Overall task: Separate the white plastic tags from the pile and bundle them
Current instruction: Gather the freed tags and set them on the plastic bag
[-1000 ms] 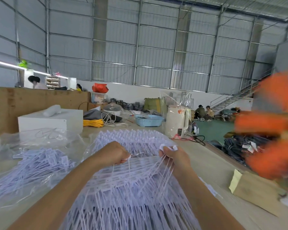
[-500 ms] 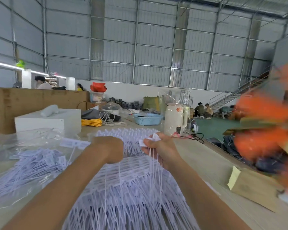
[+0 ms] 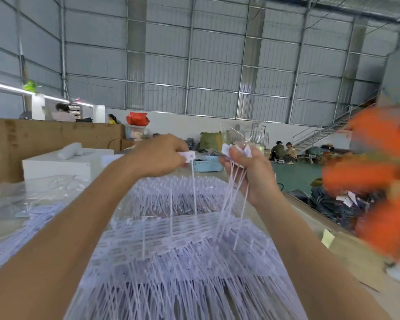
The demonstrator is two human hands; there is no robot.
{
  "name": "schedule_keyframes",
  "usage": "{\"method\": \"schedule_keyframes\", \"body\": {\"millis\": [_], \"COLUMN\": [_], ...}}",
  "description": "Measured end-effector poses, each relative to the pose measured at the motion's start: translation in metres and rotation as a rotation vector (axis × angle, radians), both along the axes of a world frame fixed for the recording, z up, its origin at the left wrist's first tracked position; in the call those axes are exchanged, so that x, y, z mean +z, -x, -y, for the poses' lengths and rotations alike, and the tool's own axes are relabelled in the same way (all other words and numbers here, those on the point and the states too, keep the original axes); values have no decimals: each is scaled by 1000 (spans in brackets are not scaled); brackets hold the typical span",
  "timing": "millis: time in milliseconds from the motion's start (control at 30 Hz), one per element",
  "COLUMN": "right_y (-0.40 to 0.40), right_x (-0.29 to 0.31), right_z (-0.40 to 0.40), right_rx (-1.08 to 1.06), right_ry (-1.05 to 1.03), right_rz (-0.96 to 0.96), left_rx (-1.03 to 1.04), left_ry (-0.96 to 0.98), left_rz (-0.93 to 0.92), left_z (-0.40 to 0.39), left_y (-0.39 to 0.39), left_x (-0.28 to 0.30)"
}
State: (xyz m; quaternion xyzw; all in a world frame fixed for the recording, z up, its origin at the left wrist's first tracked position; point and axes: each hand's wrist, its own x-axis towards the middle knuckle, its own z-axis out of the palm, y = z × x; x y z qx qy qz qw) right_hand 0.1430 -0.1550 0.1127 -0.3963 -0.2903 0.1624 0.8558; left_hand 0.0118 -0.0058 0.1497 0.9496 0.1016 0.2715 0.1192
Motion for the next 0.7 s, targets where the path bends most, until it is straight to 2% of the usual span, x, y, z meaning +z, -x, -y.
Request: {"method": "schedule_keyframes", "body": {"millis": [100, 233, 300, 400, 533, 633, 700], "right_y": [-1, -2, -1, 1, -1, 0, 1], "right_x": [6, -20, -39, -55, -56, -55, -56], "right_z": [5, -5, -15, -28, -34, -34, -34], "right_rx": [5, 24, 28, 89, 100, 43, -60], "right_ry": [64, 423, 500, 458, 476, 479, 486], "right_rz": [65, 190, 212, 162, 242, 273, 327], "left_rx": [-132, -136, -136, -114, -95, -66, -9], "left_ry": [236, 193, 175, 124, 72, 57, 6], "left_rz": [-112, -281, -289, -241, -200, -136, -187], "left_z": [-1, 4, 8, 5, 0, -8, -13], "left_y": [-8, -26, -35, -44, -45, -43, -43], "left_x": [-18, -44, -52, -59, -67, -71, -71]}}
